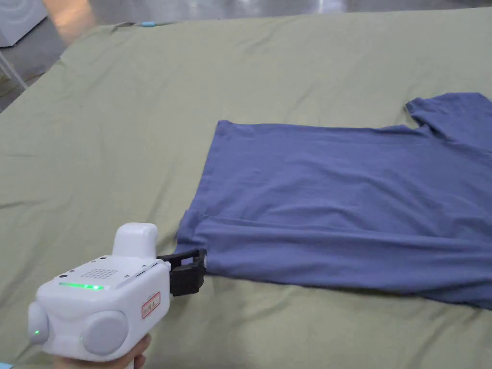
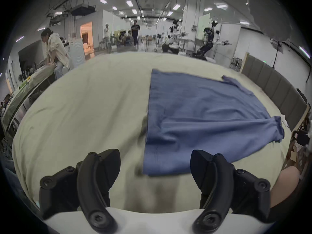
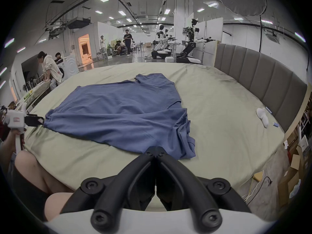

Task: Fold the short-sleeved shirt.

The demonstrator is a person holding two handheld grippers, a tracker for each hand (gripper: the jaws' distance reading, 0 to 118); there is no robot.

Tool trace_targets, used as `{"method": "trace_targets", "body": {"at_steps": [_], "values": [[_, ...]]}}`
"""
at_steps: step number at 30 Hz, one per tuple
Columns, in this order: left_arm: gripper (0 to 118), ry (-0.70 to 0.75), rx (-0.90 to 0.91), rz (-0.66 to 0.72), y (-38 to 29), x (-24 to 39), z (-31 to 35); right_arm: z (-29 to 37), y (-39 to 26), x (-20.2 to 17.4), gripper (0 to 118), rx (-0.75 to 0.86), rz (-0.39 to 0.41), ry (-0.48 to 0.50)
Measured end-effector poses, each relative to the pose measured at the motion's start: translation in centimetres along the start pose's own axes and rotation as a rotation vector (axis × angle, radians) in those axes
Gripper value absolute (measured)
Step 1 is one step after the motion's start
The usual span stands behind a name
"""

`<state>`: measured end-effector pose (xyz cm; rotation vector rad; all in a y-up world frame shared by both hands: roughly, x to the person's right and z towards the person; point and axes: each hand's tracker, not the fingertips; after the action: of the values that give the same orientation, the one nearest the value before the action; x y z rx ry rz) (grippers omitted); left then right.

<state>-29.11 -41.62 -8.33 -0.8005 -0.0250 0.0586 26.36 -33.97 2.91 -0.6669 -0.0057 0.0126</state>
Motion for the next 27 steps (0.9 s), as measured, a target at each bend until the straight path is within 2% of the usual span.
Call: {"method": "trace_targets", "body": {"at_steps": [1, 2, 3, 4, 5, 9, 15, 16, 18, 19, 22, 23, 24, 25, 27], "values": [[85, -0.006, -0.051, -0.004, 0.0, 0.1, -1.3, 0.0, 0.1, 0.0, 2, -0.004, -0.007, 0.0], [64, -0.048, -0.078, -0.02, -0.4, 0.1, -2.6, 0.0, 0.0, 0.1, 2, -0.005, -0.011, -0.003], [60, -0.021, -0.073, -0.032, -0.7, 0.8, -2.2, 0.2, -0.1, 0.1, 2, -0.003, -0.013, -0.008], [26, 0.018, -0.005, -0.069, -0.6, 1.3, -1.1, 0.4, -0.2, 0.2, 2, -0.005, -0.013, -0.01], [3, 0.03, 0.003, -0.112, -0.4, 1.8, -0.6, 0.5, -0.3, 0.4, 2, -0.009, -0.013, -0.013], [3, 0.067, 0.01, -0.224, -0.8, 3.0, 1.3, -0.2, -1.0, 1.6, 2, -0.037, -0.043, -0.028], [3, -0.029, 0.06, -0.111, 0.6, 2.4, 5.4, -2.7, -0.4, 4.5, 5, -0.052, -0.067, -0.076], [3, -0.028, 0.076, -0.117, 0.8, 2.4, 5.9, -3.6, -0.5, 5.5, 32, -0.068, -0.059, -0.073], [3, -0.027, 0.078, -0.129, 1.2, 2.9, 6.4, -5.5, -0.3, 6.4, 96, -0.095, -0.067, -0.053], [3, -0.028, 0.08, -0.134, 1.4, 3.2, 6.6, -6.2, -0.2, 6.7, 109, -0.093, -0.072, -0.042], [3, -0.024, 0.061, -0.143, 1.3, 3.4, 6.1, -9.3, -0.4, 7.6, 102, -0.129, -0.083, -0.013], [3, -0.022, 0.052, -0.143, 1.5, 3.6, 6.1, -10.4, -0.7, 7.8, 95, -0.15, -0.081, -0.009], [3, -0.022, 0.047, -0.138, 1.4, 3.5, 6.0, -11.1, -1.2, 7.6, 75, -0.185, -0.094, -0.006], [3, -0.027, 0.042, -0.13, 1.3, 3.5, 6.0, -11.8, -1.5, 7.9, 35, -0.213, -0.127, 0.047], [3, -0.033, 0.024, -0.103, 1.4, 3.1, 6.0, -10.8, -1.4, 8.1, 15, -0.129, -0.177, 0.06]]}}
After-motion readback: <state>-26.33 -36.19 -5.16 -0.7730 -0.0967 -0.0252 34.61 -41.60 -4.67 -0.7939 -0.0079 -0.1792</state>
